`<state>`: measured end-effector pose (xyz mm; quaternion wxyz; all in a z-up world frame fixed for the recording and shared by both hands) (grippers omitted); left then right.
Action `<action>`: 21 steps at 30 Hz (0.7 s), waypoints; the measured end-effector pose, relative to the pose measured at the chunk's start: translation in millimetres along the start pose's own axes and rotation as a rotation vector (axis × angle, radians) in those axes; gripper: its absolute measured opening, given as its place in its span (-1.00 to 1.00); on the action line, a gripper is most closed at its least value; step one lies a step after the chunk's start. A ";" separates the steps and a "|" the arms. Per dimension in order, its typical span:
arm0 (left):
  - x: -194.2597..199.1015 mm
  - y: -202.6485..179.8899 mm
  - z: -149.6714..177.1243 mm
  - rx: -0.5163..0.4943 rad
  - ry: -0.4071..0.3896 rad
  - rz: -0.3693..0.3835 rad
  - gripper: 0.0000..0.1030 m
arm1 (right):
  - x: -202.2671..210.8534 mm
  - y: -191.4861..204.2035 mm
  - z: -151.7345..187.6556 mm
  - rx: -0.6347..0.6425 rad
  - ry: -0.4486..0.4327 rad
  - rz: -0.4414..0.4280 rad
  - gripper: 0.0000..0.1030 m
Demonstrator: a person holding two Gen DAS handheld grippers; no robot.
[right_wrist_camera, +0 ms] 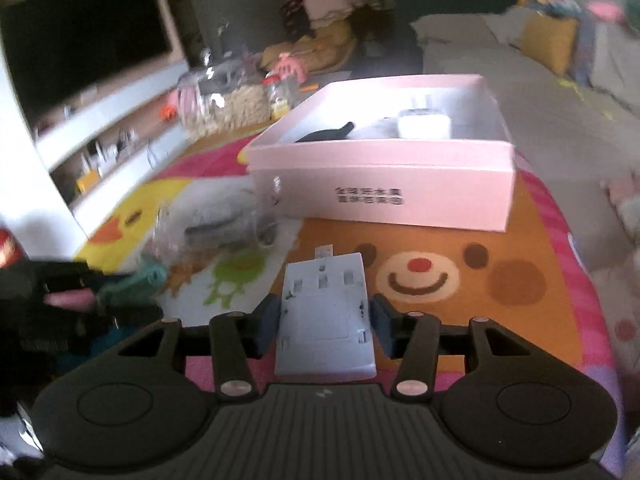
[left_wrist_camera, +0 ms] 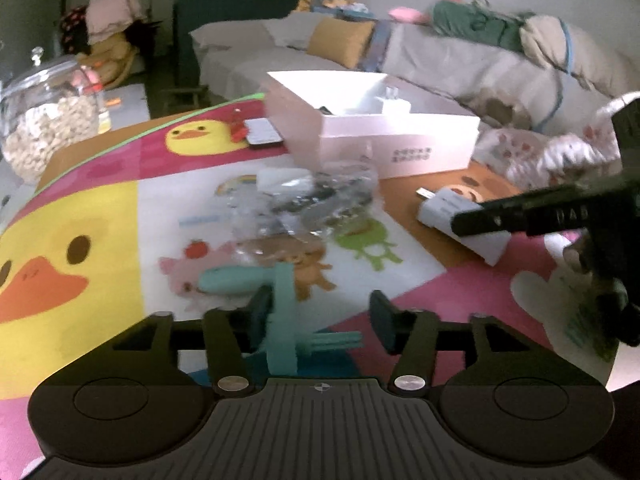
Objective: Organize rigid objects
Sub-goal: 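Grasp the flat white charger with the right tool while the left tool holds the teal toy, then carry the teal toy and flat white charger into the pink box and release both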
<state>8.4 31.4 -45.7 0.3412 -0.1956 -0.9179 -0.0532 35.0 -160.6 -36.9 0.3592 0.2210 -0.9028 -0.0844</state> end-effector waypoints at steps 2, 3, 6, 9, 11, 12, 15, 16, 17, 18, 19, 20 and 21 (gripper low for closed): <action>-1.3 -5.0 0.0 -0.011 0.010 0.007 0.33 | -2.0 -1.9 -2.2 -0.029 -0.005 -0.020 0.03; -1.1 -7.3 0.1 -0.019 0.016 0.013 0.33 | -2.7 -1.8 -2.6 -0.032 -0.006 -0.026 0.07; 3.5 -10.0 -2.3 -0.028 0.031 0.027 0.29 | -3.5 1.1 -1.3 -0.017 -0.011 -0.026 0.10; 15.9 2.6 -11.5 -0.005 -0.016 -0.071 0.26 | -4.9 3.3 -2.0 -0.018 -0.015 -0.028 0.13; 20.1 15.8 -17.0 0.018 -0.045 -0.146 0.25 | -4.9 3.3 -1.1 -0.025 -0.017 -0.034 0.17; 19.2 21.5 -18.0 0.035 -0.044 -0.162 0.25 | -5.3 3.6 -1.0 -0.027 -0.018 -0.038 0.21; 9.0 31.0 -15.3 0.082 -0.014 -0.175 0.27 | -5.1 5.5 -0.7 -0.022 -0.019 -0.045 0.28; 6.8 31.4 -15.5 0.092 -0.022 -0.165 0.27 | -5.4 6.1 -0.6 -0.019 -0.019 -0.044 0.29; 5.2 31.5 -15.9 0.099 -0.022 -0.160 0.27 | -5.5 6.6 -0.6 -0.016 -0.019 -0.042 0.29; 3.0 31.3 -16.7 0.102 -0.020 -0.155 0.27 | -5.8 7.2 -0.5 -0.013 -0.019 -0.041 0.30; 0.1 31.0 -16.9 0.099 -0.011 -0.155 0.26 | -6.1 7.6 -0.3 -0.011 -0.019 -0.041 0.32; -3.0 29.6 -15.8 0.093 -0.001 -0.156 0.26 | -6.5 8.2 -0.2 -0.009 -0.018 -0.042 0.34; -5.7 28.4 -13.4 0.087 0.008 -0.155 0.26 | -7.0 8.8 -0.2 -0.006 -0.018 -0.041 0.35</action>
Point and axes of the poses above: each gripper's, at about its wrist camera, not at the fingertips, and x roughly against the way its jaws point, y to its left, z to its underside, the point moved 8 cm from there along -x, roughly the way its jaws point, and after that the axes turned 3 degrees about -x, right-handed, at the moved point
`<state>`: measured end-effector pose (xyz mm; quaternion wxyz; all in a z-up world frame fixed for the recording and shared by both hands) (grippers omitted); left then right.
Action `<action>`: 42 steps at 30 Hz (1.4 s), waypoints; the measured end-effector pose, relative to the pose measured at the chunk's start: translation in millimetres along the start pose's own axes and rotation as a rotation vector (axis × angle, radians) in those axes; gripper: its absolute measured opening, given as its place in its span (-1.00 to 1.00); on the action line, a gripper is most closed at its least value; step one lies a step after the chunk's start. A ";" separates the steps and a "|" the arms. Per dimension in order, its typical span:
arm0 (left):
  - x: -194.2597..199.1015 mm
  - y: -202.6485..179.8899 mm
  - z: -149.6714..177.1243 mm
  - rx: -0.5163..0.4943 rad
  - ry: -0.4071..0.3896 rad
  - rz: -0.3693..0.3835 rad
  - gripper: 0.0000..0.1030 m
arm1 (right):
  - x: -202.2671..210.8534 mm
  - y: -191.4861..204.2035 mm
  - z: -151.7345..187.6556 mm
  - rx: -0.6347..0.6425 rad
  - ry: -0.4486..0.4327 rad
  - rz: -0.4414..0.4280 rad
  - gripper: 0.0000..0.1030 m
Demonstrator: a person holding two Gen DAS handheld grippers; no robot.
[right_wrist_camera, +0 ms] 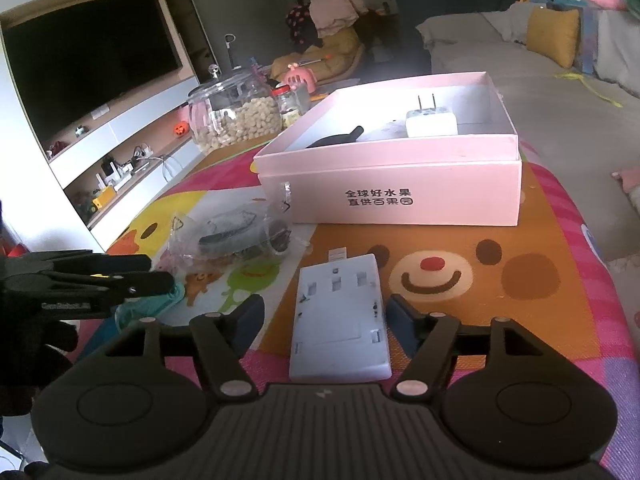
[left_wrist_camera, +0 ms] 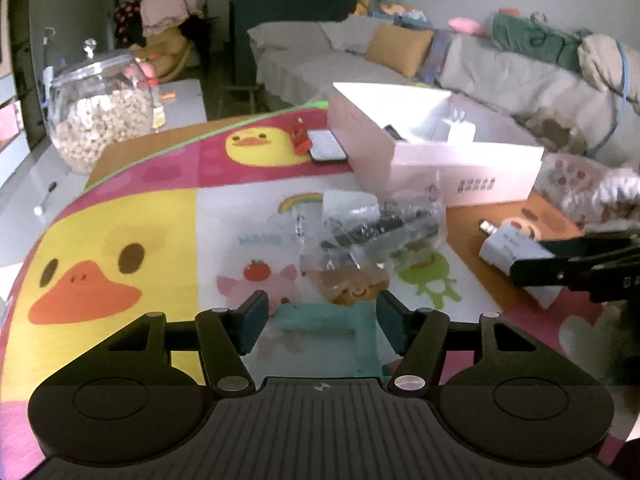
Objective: Organize rigid objects
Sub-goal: 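Carry the teal toy and flat white charger into the pink box and release both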
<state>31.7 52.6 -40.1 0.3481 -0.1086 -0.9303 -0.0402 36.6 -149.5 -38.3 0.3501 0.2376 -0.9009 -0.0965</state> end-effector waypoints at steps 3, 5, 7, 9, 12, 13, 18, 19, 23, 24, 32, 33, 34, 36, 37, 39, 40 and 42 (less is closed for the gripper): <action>-6.0 -4.5 4.2 -0.029 0.006 -0.003 0.27 | -1.4 2.0 0.6 0.015 0.003 0.006 0.39; -7.3 -5.6 3.6 -0.030 0.003 -0.003 0.27 | -2.5 4.1 1.1 0.030 0.006 0.015 0.42; -7.7 -4.8 3.8 -0.017 -0.003 0.002 0.27 | -4.5 6.7 1.4 0.049 0.012 0.025 0.49; -7.3 -5.5 5.0 -0.020 -0.011 -0.002 0.27 | -6.8 11.0 2.5 0.076 0.019 0.044 0.55; -7.4 -7.1 5.4 -0.022 -0.016 -0.011 0.26 | -11.0 18.3 5.1 0.121 0.031 0.086 0.63; -7.1 -7.2 5.8 -0.020 -0.015 -0.011 0.25 | -12.7 20.2 5.6 0.130 0.037 0.096 0.67; -6.2 -7.2 6.9 -0.027 -0.018 -0.005 0.24 | -17.0 23.6 6.4 0.134 0.049 0.118 0.83; -5.8 -7.3 7.6 -0.024 -0.020 -0.004 0.24 | -18.3 24.9 7.0 0.138 0.055 0.121 0.91; -3.7 -7.6 10.5 -0.021 -0.031 0.000 0.24 | -21.8 28.9 8.6 0.127 0.075 0.129 1.00; -3.5 -7.0 10.8 -0.019 -0.032 0.003 0.24 | -23.0 30.1 9.0 0.135 0.081 0.142 1.00; 3.8 -2.2 14.9 0.027 -0.068 0.030 0.19 | -19.0 26.9 4.9 0.120 0.072 0.126 0.88; 4.8 -0.4 15.4 0.043 -0.072 0.040 0.19 | -17.9 24.0 2.4 0.107 0.063 0.135 0.80; 5.5 0.3 16.0 0.052 -0.074 0.043 0.19 | -18.1 22.6 0.9 0.108 0.060 0.145 0.77; 7.3 -1.5 17.8 0.045 -0.076 0.034 0.19 | -19.9 20.9 -0.5 0.132 0.059 0.172 0.69; 8.1 -3.7 19.0 0.030 -0.074 0.021 0.19 | -20.6 21.0 -0.2 0.150 0.058 0.189 0.63; 10.7 -10.7 22.3 -0.010 -0.073 -0.002 0.19 | -20.8 22.6 1.0 0.189 0.059 0.210 0.50; 12.6 -14.4 24.2 -0.032 -0.077 0.008 0.19 | -20.3 24.5 2.0 0.207 0.059 0.211 0.40; 12.9 -15.5 25.3 -0.041 -0.072 0.024 0.19 | -17.9 27.5 2.7 0.218 0.061 0.199 0.22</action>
Point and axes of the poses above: each gripper's, at about its wrist camera, not at the fingertips, and x roughly against the way its jaws point, y to its left, z to its underside, the point moved 8 cm from there along -x, roughly the way its jaws point, and after that the axes turned 3 degrees about -x, right-handed, at the moved point
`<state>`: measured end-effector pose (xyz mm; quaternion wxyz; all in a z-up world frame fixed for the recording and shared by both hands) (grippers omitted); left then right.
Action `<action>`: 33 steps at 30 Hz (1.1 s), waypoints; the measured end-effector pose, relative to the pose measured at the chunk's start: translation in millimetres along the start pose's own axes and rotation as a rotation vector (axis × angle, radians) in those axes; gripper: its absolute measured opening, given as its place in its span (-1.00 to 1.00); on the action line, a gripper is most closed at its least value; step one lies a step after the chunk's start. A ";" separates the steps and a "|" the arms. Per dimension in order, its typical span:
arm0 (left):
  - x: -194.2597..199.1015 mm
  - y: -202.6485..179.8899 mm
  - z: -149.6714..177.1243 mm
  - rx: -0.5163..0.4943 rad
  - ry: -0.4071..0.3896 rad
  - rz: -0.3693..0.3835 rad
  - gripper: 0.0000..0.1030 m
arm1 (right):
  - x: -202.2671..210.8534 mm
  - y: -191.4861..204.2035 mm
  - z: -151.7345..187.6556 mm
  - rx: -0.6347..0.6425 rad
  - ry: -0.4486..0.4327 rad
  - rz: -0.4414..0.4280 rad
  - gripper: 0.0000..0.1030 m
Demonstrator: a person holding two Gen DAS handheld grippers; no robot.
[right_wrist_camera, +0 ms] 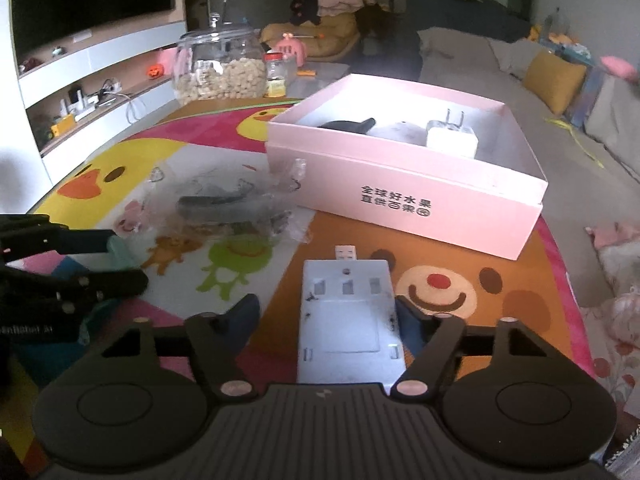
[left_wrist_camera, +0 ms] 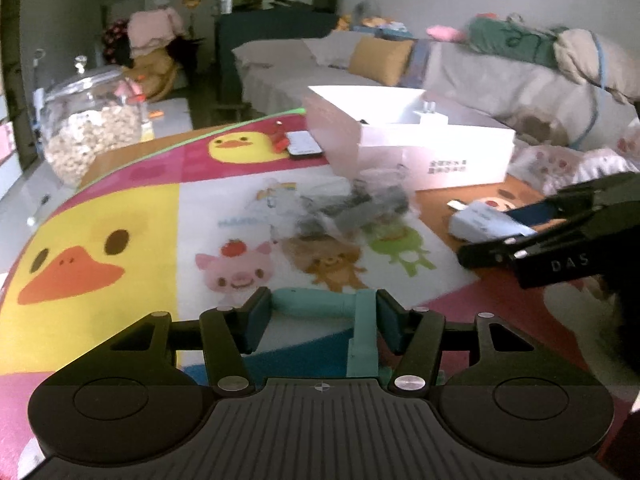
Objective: Organize rigid objects
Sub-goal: 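Carry the teal toy and flat white charger into the pink box and release both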
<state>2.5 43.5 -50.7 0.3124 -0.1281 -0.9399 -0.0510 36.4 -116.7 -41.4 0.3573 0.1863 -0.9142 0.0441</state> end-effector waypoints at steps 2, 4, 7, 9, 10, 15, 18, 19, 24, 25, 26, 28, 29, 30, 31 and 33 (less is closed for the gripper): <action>-1.5 -0.1 -0.8 -0.007 0.010 0.000 0.19 | 2.7 2.0 -0.2 0.006 0.001 -0.007 -0.03; -2.6 -1.9 -1.4 -0.022 0.018 -0.010 0.20 | 5.8 4.0 0.3 0.012 0.005 -0.014 -0.08; -3.0 -2.7 -1.6 -0.027 0.021 -0.016 0.19 | 13.1 6.4 3.4 0.028 -0.002 -0.019 -0.08; -1.5 -2.5 -1.0 -0.026 0.018 -0.018 0.19 | 19.7 5.3 4.6 0.028 -0.011 -0.015 -0.08; 0.5 -3.8 -0.3 -0.030 0.017 -0.020 0.19 | 24.7 3.2 4.5 0.023 -0.020 -0.015 -0.08; 15.4 -20.6 1.0 -0.100 -0.010 0.034 0.18 | 57.9 -12.1 -4.6 -0.013 -0.098 0.005 -0.08; 25.1 -27.7 -8.7 -0.104 -0.028 0.085 0.18 | 83.5 -22.3 -15.6 -0.046 -0.171 0.008 -0.08; 27.7 -29.3 -15.4 -0.102 -0.038 0.102 0.18 | 93.6 -25.2 -20.0 -0.053 -0.205 0.010 -0.08; 34.0 -31.3 -78.8 -0.119 -0.139 0.113 0.17 | 117.9 -34.8 -29.4 -0.035 -0.314 0.062 -0.08; 31.7 -30.5 -96.9 -0.115 -0.164 0.113 0.17 | 117.4 -36.9 -28.9 -0.037 -0.314 0.068 -0.08; 27.1 -30.4 -115.2 -0.110 -0.187 0.122 0.17 | 116.3 -38.9 -28.0 -0.043 -0.311 0.066 -0.08; 13.4 -30.5 -146.0 -0.107 -0.222 0.130 0.17 | 110.9 -42.4 -24.7 -0.059 -0.295 0.053 -0.08; 4.3 -31.0 -160.0 -0.106 -0.234 0.132 0.17 | 107.6 -44.6 -22.9 -0.066 -0.286 0.054 -0.08; -8.1 -32.9 -177.5 -0.096 -0.244 0.153 0.18 | 104.5 -47.9 -21.3 -0.072 -0.277 0.060 -0.08; -18.3 -34.1 -190.3 -0.069 -0.246 0.186 0.18 | 101.3 -50.4 -19.5 -0.077 -0.268 0.066 -0.08; -44.4 -34.7 -212.8 0.029 -0.212 0.255 0.18 | 94.4 -56.0 -15.3 -0.091 -0.253 0.075 -0.08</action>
Point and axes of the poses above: each gripper's, at about its wrist camera, not at the fingertips, and x roughly against the way its jaws point, y to its left, z to its underside, the point moved 8 cm from there along -x, roughly the way its jaws point, and after that the axes turned 3 degrees about -x, right-handed, at the moved point
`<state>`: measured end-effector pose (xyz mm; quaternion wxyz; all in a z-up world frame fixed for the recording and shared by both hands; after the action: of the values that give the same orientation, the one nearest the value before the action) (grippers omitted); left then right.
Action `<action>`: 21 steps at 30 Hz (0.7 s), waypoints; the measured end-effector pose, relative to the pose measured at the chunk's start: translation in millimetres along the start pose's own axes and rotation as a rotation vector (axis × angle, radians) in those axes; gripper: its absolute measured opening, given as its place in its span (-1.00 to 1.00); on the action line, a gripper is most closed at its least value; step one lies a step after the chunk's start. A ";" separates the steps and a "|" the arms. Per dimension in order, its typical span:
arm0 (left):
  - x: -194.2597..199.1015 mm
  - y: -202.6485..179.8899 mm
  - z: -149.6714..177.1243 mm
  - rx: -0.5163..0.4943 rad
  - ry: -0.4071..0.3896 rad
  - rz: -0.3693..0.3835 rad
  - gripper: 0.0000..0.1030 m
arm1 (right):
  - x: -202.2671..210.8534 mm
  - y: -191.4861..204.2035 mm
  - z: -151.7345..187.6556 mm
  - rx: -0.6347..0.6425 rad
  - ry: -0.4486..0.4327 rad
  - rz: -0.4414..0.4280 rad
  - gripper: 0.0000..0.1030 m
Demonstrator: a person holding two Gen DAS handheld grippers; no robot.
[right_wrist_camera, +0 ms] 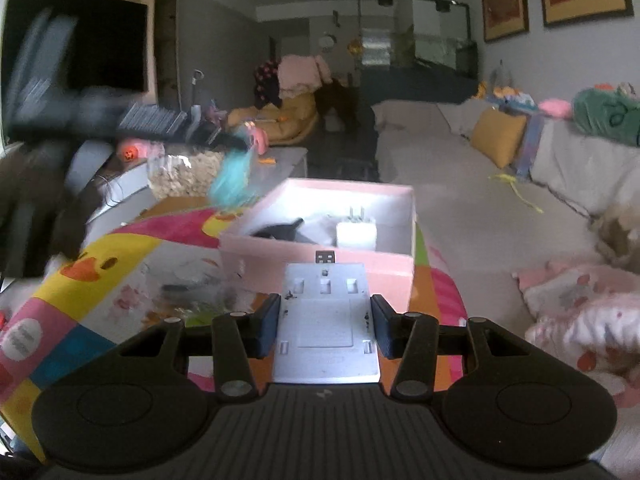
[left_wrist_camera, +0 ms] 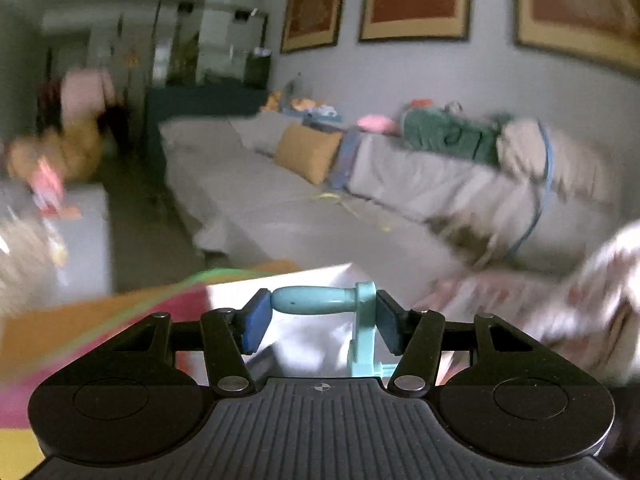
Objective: Organize rigid objects
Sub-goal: 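Carry the teal toy and flat white charger into the pink box and release both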
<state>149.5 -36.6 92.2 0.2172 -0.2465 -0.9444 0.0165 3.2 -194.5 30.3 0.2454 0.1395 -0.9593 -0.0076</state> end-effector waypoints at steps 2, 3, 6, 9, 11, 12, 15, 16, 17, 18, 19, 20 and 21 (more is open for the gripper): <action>-21.6 4.4 -4.5 0.055 0.018 -0.009 0.19 | -5.6 -4.9 4.5 -0.011 0.013 0.012 -0.08; -29.7 6.2 -5.3 0.056 0.007 -0.041 0.19 | -7.5 -6.8 6.7 -0.014 0.020 0.016 -0.08; -37.8 8.7 0.5 0.037 -0.019 -0.104 0.19 | -10.8 -10.8 12.6 -0.019 0.034 0.021 -0.09; -35.8 10.6 15.3 0.040 0.000 -0.068 0.15 | -13.1 -13.1 13.2 -0.022 0.035 0.029 -0.09; -26.9 14.7 25.8 0.048 0.003 -0.045 0.15 | -14.8 -13.7 12.3 -0.024 0.035 0.029 -0.09; -22.5 16.5 30.0 0.053 0.003 -0.039 0.15 | -16.3 -13.6 12.4 -0.024 0.037 0.030 -0.09; -7.7 28.5 46.4 0.111 0.020 -0.051 0.15 | -19.7 -13.4 15.5 -0.007 0.057 0.044 -0.09; -1.7 33.3 52.0 0.132 0.028 -0.060 0.15 | -22.1 -13.6 17.8 0.002 0.069 0.052 -0.08; 5.9 37.7 58.8 0.152 0.035 -0.070 0.15 | -22.1 -13.8 20.7 0.008 0.078 0.058 -0.07; 13.1 40.0 65.8 0.169 0.041 -0.078 0.15 | -22.8 -13.9 24.2 0.013 0.095 0.060 -0.02; 21.4 41.2 75.5 0.184 0.051 -0.082 0.15 | -23.1 -14.4 29.2 0.009 0.118 0.052 0.09; 28.8 42.5 83.7 0.190 0.061 -0.083 0.15 | -23.1 -14.5 32.7 0.000 0.135 0.040 0.14; 36.8 40.1 93.7 0.192 0.075 -0.077 0.15 | -22.5 -14.3 37.1 -0.014 0.152 0.022 0.20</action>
<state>99.8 23.0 16.7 0.2755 -0.1885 -0.9384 0.0893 8.4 -204.2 -14.1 0.3186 0.1277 -0.9393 -0.0008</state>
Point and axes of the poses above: each gripper's, at about its wrist camera, not at the fingertips, and x roughly against the way its jaws point, y to its left, z to its underside, the point moved 8 cm from there along -x, roughly the way its jaws point, and after that the axes turned 3 degrees about -x, right-handed, at the moved point
